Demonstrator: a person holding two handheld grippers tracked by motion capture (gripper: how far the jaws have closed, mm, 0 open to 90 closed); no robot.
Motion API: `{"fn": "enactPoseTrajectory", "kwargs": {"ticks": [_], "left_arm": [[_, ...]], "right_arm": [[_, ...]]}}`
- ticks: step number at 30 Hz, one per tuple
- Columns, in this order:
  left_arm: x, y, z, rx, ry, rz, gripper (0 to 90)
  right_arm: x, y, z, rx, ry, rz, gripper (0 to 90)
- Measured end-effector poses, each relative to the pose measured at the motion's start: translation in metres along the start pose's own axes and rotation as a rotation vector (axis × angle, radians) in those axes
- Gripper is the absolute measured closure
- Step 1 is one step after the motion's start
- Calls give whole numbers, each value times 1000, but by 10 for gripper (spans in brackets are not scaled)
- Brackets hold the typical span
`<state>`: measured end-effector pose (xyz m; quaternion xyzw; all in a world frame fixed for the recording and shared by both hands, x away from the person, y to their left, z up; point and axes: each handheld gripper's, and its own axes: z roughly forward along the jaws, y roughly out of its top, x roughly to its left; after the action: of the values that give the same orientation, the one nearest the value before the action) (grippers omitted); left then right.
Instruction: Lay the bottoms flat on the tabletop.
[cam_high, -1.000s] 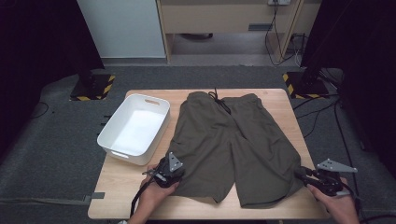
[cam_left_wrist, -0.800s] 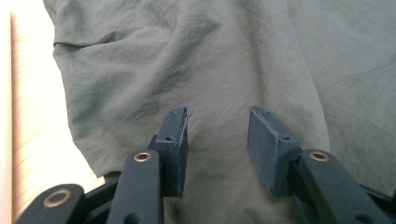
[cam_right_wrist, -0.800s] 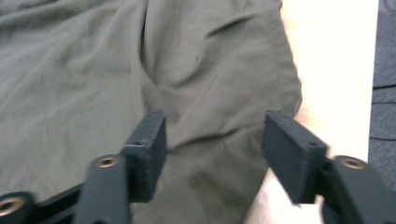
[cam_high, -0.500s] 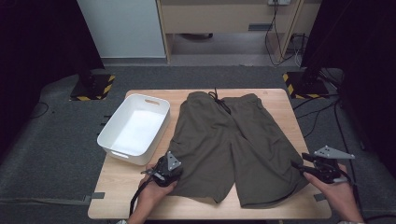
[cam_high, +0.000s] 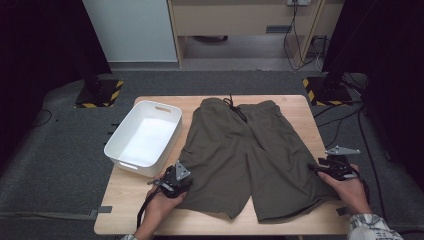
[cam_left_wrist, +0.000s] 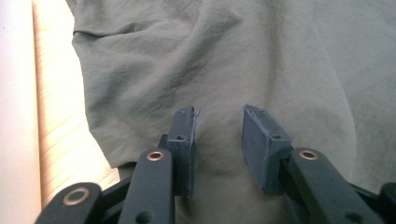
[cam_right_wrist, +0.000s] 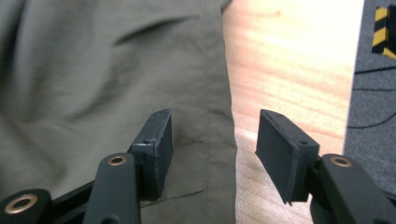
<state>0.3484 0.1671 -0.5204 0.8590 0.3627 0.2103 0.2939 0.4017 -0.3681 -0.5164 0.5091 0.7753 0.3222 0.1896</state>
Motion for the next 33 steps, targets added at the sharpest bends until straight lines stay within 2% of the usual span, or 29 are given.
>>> {"fn": "enactPoseTrajectory", "kwargs": {"ticks": [1,4,5,7,13,16,17,21,25,28,29,33], "left_arm": [[0,0,0,-1,-2,-6,651],[1,-3,-1,-10,-6,-17,652],[2,-3,-1,-11,-6,-14,652],[2,-3,-1,-10,-8,-17,651],[2,-2,-2,0,-2,1,646],[3,-5,-3,-3,-8,-5,649],[3,-6,-4,-1,-13,-10,649],[1,-13,-15,27,-38,-15,652],[-3,-16,-20,41,-37,-5,661],[-4,-16,-20,37,-29,1,650],[-4,-15,-19,34,-32,-3,617],[-4,-11,-18,17,-44,-8,530]], "right_arm": [[0,-2,3,10,-1,0,505],[2,-5,4,20,8,-13,772],[3,-7,4,24,19,-15,835],[4,-8,3,16,21,-9,890],[10,-18,-9,37,12,-7,900],[10,-24,-16,41,-2,-14,900],[11,-26,-17,39,-8,-3,900],[10,-29,-22,44,-39,-12,900],[6,-29,-22,38,-39,6,900],[11,-26,-24,-2,8,16,897],[14,-23,-26,-32,15,10,882],[28,-9,-27,-72,62,0,801]]}}
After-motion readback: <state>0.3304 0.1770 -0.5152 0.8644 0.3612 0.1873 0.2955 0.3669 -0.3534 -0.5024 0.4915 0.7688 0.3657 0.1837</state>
